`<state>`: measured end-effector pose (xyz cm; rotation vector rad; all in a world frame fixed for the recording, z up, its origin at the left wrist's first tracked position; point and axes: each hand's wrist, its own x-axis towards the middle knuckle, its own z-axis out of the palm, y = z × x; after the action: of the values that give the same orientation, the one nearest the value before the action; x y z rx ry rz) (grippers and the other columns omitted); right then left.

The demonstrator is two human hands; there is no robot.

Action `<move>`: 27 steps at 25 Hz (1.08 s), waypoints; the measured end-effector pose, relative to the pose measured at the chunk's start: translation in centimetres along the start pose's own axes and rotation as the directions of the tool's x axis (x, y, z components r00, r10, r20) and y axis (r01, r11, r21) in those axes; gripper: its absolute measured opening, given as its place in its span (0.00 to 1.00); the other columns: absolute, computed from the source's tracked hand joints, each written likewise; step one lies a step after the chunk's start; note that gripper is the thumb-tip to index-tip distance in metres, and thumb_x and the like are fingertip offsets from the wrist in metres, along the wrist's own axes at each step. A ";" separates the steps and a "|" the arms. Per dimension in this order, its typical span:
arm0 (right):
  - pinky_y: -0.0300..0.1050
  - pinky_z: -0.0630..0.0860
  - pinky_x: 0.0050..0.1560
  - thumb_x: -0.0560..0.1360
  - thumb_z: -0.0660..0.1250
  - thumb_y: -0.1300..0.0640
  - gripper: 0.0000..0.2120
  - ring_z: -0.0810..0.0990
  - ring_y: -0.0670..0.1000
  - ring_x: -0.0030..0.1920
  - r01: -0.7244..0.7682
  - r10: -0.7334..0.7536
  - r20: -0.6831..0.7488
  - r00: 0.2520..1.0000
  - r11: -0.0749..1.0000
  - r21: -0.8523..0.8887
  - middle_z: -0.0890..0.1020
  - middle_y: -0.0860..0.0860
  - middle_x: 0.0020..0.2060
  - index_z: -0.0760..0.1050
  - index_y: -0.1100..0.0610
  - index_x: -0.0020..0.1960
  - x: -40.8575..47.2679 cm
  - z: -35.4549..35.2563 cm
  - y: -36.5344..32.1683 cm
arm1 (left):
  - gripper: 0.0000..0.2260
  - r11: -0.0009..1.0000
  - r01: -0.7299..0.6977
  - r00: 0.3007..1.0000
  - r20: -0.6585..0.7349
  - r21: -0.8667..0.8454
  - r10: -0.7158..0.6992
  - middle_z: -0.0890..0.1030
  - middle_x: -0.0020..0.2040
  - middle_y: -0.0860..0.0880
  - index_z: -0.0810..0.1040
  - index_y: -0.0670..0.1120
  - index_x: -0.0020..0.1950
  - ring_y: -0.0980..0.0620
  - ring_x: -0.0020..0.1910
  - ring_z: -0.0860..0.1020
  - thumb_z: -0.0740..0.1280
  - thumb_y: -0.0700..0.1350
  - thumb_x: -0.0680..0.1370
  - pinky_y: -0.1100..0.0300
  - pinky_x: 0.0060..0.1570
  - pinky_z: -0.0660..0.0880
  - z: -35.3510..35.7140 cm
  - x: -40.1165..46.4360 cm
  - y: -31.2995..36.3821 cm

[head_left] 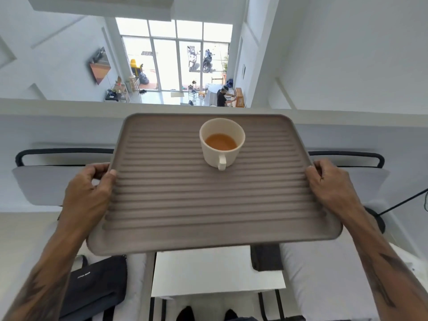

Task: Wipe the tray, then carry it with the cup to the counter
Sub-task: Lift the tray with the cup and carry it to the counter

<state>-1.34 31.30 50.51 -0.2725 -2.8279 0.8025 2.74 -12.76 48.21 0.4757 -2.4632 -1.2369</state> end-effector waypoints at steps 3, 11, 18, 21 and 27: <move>0.46 0.65 0.41 0.79 0.60 0.54 0.08 0.72 0.56 0.39 0.007 -0.007 -0.016 1.000 1.000 0.007 0.77 0.55 0.38 0.72 0.59 0.46 1.7 0.2 -0.4 | 0.11 1.000 -0.018 1.000 0.000 0.009 0.018 0.81 0.51 0.48 0.81 0.43 0.60 0.48 0.50 0.78 0.65 0.46 0.81 0.56 0.49 0.69 0.3 1.5 0.7; 0.42 0.63 0.32 0.79 0.60 0.52 0.08 0.71 0.44 0.33 0.066 -0.066 -0.028 0.997 0.998 0.010 0.75 0.50 0.35 0.71 0.56 0.47 3.7 -0.5 -1.6 | 0.12 0.999 -0.045 0.998 -0.038 0.015 0.045 0.81 0.52 0.48 0.80 0.42 0.61 0.49 0.49 0.78 0.65 0.46 0.81 0.56 0.49 0.71 -0.6 2.2 1.5; 0.44 0.63 0.35 0.80 0.59 0.53 0.09 0.70 0.50 0.34 0.179 -0.180 0.027 0.983 0.983 0.033 0.76 0.55 0.39 0.71 0.58 0.48 4.5 -1.5 -3.4 | 0.12 0.998 0.012 0.984 -0.176 0.059 -0.002 0.80 0.51 0.50 0.80 0.43 0.61 0.51 0.49 0.77 0.65 0.47 0.81 0.64 0.45 0.69 -3.1 -1.5 3.0; 0.46 0.66 0.44 0.79 0.59 0.54 0.10 0.73 0.56 0.43 0.255 -0.261 0.074 0.963 0.963 0.082 0.77 0.56 0.42 0.73 0.60 0.51 4.6 -2.2 -4.7 | 0.12 0.995 0.064 0.959 -0.281 0.081 -0.039 0.80 0.51 0.51 0.80 0.44 0.61 0.51 0.50 0.77 0.65 0.47 0.81 0.67 0.42 0.68 -4.5 -5.1 3.3; 0.45 0.64 0.44 0.80 0.59 0.54 0.06 0.69 0.54 0.42 0.479 -0.491 0.160 0.856 0.871 0.112 0.74 0.56 0.42 0.71 0.55 0.49 3.0 -1.9 -8.4 | 0.11 0.974 0.219 0.855 -0.492 0.058 -0.163 0.81 0.50 0.50 0.81 0.46 0.58 0.51 0.49 0.78 0.66 0.49 0.80 0.58 0.50 0.69 -7.8 -15.2 1.4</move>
<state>-4.88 25.89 56.99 0.5400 -2.8229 0.8331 19.47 -10.71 51.47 0.9571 -2.0905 -0.9039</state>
